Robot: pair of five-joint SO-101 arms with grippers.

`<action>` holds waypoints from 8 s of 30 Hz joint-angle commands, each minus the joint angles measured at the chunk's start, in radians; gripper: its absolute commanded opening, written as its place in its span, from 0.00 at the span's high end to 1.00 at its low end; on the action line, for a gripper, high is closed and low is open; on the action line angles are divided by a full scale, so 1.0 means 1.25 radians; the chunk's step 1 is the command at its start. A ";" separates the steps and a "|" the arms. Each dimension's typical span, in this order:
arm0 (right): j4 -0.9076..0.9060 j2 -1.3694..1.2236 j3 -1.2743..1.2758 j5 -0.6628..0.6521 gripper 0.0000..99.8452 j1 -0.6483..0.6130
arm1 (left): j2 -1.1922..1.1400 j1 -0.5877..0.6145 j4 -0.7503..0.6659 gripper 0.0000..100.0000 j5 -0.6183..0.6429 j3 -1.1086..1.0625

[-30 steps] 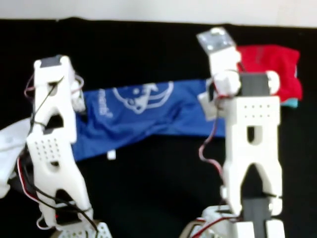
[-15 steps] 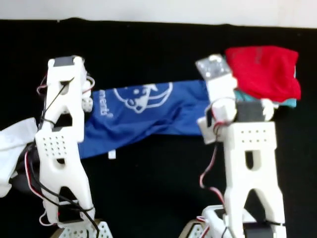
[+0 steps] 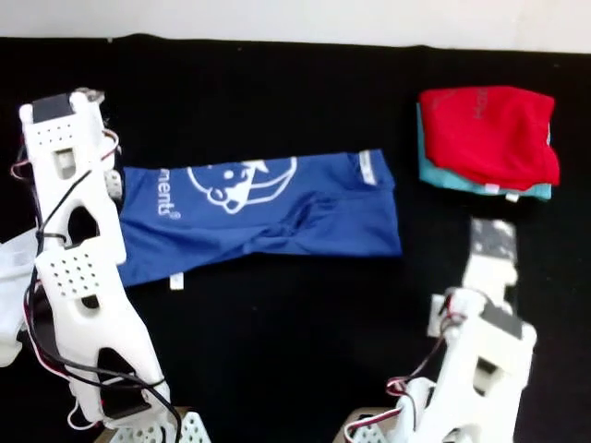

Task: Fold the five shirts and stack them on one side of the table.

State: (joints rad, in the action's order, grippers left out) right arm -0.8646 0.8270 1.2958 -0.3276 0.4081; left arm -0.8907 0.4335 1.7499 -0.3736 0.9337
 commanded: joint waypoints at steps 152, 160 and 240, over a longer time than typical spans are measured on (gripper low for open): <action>0.266 0.055 0.229 -0.007 0.99 0.036 | -0.187 -0.922 0.014 0.99 0.190 0.579; 0.266 0.055 0.229 -0.007 0.99 0.036 | -0.142 -0.900 0.009 0.99 0.187 0.580; 0.266 0.055 0.229 -0.009 0.99 0.035 | -0.122 -0.535 0.029 0.99 0.249 0.456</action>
State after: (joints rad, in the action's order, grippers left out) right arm -0.5547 0.8945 1.5719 -0.3276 0.4496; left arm -1.1991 -0.2048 1.7668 -0.0729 1.5597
